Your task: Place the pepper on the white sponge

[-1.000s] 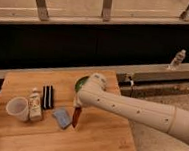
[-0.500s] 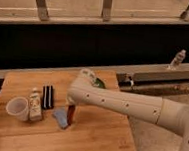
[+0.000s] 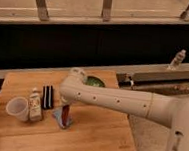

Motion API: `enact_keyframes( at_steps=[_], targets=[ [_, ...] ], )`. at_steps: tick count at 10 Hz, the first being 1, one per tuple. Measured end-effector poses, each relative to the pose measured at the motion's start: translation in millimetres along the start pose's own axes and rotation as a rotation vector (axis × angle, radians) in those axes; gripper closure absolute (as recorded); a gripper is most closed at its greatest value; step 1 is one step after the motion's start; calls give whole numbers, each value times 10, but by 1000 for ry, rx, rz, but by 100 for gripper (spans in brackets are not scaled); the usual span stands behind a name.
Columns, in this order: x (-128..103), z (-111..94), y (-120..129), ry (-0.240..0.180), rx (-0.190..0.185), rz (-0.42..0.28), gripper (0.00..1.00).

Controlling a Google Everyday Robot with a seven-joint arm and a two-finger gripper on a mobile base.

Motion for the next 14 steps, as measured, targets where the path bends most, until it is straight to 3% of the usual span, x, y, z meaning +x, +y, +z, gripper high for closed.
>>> enact_keyframes(
  at_steps=[2, 7, 8, 12, 14],
  targets=[
    [-17, 76, 102, 19, -1, -23, 83],
    [-92, 317, 32, 74, -16, 3, 80],
    [-101, 354, 13, 83, -17, 10, 74],
    [-70, 490, -24, 122, -25, 26, 30],
    [-67, 500, -25, 129, -26, 29, 20]
  ],
)
